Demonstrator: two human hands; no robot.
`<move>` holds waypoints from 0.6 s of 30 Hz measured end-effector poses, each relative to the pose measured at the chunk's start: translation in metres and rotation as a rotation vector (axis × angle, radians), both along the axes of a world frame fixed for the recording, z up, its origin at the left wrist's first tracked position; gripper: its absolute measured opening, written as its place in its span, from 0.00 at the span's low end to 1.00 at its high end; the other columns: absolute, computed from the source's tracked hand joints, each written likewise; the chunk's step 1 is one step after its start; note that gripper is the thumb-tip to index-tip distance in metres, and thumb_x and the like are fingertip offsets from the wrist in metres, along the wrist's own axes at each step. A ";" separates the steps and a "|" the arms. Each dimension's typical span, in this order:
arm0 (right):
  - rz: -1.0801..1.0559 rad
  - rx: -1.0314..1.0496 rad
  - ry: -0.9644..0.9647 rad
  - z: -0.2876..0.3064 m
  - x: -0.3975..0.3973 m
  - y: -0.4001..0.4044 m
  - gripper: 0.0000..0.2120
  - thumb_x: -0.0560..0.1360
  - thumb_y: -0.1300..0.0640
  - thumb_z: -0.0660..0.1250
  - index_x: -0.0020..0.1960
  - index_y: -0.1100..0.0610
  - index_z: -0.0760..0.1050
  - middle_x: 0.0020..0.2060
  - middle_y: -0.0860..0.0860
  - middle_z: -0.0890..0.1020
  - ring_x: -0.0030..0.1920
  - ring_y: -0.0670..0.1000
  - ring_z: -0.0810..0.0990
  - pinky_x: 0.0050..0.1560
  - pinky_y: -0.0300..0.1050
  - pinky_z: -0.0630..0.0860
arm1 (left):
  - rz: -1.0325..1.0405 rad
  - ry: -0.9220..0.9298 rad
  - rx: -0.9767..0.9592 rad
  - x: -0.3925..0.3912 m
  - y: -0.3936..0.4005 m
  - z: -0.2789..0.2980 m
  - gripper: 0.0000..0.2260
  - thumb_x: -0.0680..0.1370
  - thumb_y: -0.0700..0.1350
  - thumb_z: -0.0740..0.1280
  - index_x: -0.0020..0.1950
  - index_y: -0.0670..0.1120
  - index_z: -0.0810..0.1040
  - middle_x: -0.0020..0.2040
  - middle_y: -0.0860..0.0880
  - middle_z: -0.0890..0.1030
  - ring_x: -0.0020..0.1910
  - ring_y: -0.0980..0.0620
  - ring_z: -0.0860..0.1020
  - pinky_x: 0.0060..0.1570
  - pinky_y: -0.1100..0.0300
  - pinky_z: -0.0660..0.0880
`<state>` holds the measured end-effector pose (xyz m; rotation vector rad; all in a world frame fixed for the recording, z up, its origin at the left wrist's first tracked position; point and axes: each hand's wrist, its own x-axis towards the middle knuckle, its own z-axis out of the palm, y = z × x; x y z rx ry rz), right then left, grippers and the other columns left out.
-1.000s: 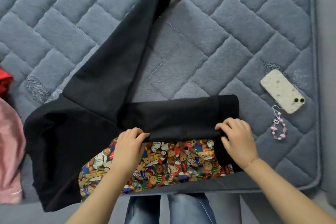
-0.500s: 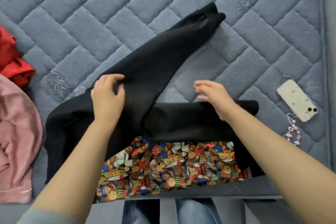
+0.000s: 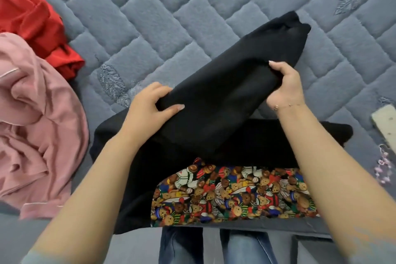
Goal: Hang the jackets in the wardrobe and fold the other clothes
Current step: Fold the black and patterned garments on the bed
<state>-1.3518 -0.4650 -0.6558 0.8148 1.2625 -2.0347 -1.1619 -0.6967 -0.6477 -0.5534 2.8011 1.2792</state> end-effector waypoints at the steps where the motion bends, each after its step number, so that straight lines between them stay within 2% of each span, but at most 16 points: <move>1: -0.028 -0.009 0.007 0.012 0.019 0.012 0.07 0.72 0.62 0.67 0.41 0.58 0.84 0.47 0.55 0.85 0.50 0.56 0.84 0.52 0.48 0.81 | -0.049 0.012 0.005 0.015 0.003 0.010 0.10 0.72 0.48 0.76 0.49 0.45 0.81 0.42 0.50 0.75 0.43 0.53 0.74 0.44 0.60 0.69; 4: -0.055 -0.046 -0.050 0.035 0.089 0.054 0.08 0.71 0.61 0.68 0.43 0.55 0.86 0.52 0.54 0.85 0.56 0.55 0.83 0.55 0.48 0.80 | -0.249 -0.074 0.062 0.062 0.008 0.030 0.11 0.71 0.49 0.76 0.51 0.49 0.81 0.47 0.56 0.74 0.47 0.55 0.75 0.49 0.57 0.73; 7: -0.040 0.020 -0.140 0.031 0.163 0.088 0.13 0.69 0.62 0.65 0.49 0.58 0.85 0.56 0.56 0.83 0.58 0.54 0.82 0.54 0.48 0.79 | -0.481 -0.374 0.016 0.107 0.009 0.028 0.17 0.72 0.53 0.74 0.60 0.57 0.78 0.56 0.60 0.72 0.57 0.57 0.74 0.56 0.56 0.73; 9: -0.026 0.036 -0.199 0.019 0.203 0.100 0.19 0.71 0.64 0.62 0.60 0.61 0.79 0.63 0.58 0.79 0.63 0.56 0.78 0.64 0.50 0.72 | -0.580 -0.582 -0.053 0.130 0.005 0.019 0.23 0.73 0.53 0.72 0.67 0.59 0.73 0.65 0.59 0.69 0.64 0.55 0.70 0.63 0.56 0.70; 10: -0.042 0.030 -0.228 0.014 0.217 0.103 0.21 0.71 0.64 0.61 0.63 0.61 0.75 0.66 0.58 0.77 0.66 0.56 0.76 0.67 0.51 0.69 | -0.606 -0.619 -0.093 0.136 0.001 0.016 0.25 0.73 0.53 0.71 0.69 0.58 0.71 0.68 0.58 0.68 0.67 0.54 0.68 0.65 0.55 0.69; 12: -0.103 0.024 -0.260 0.004 0.229 0.103 0.17 0.75 0.60 0.61 0.64 0.57 0.74 0.65 0.55 0.78 0.66 0.54 0.75 0.66 0.50 0.69 | -0.531 -0.493 -0.097 0.142 -0.011 0.013 0.21 0.74 0.48 0.71 0.67 0.56 0.75 0.68 0.56 0.72 0.66 0.51 0.71 0.65 0.53 0.69; 15: -0.224 0.075 -0.226 -0.010 0.223 0.099 0.17 0.78 0.48 0.64 0.64 0.53 0.76 0.60 0.52 0.82 0.64 0.54 0.77 0.61 0.50 0.73 | -0.145 -0.226 -0.074 0.143 -0.046 0.002 0.13 0.74 0.37 0.68 0.57 0.47 0.81 0.56 0.50 0.81 0.57 0.46 0.78 0.61 0.49 0.72; 17: -0.222 0.100 -0.202 -0.014 0.209 0.089 0.21 0.76 0.44 0.67 0.65 0.54 0.76 0.60 0.52 0.82 0.62 0.54 0.79 0.63 0.53 0.73 | 0.039 -0.233 -0.166 0.138 -0.075 -0.015 0.12 0.75 0.37 0.68 0.58 0.45 0.80 0.56 0.45 0.80 0.58 0.42 0.77 0.61 0.46 0.71; 18: -0.200 0.129 -0.203 -0.016 0.202 0.082 0.22 0.75 0.43 0.69 0.64 0.54 0.77 0.59 0.52 0.82 0.60 0.54 0.80 0.64 0.54 0.73 | 0.083 -0.314 -0.189 0.137 -0.086 -0.025 0.14 0.76 0.40 0.69 0.62 0.44 0.78 0.59 0.43 0.79 0.61 0.41 0.75 0.63 0.46 0.70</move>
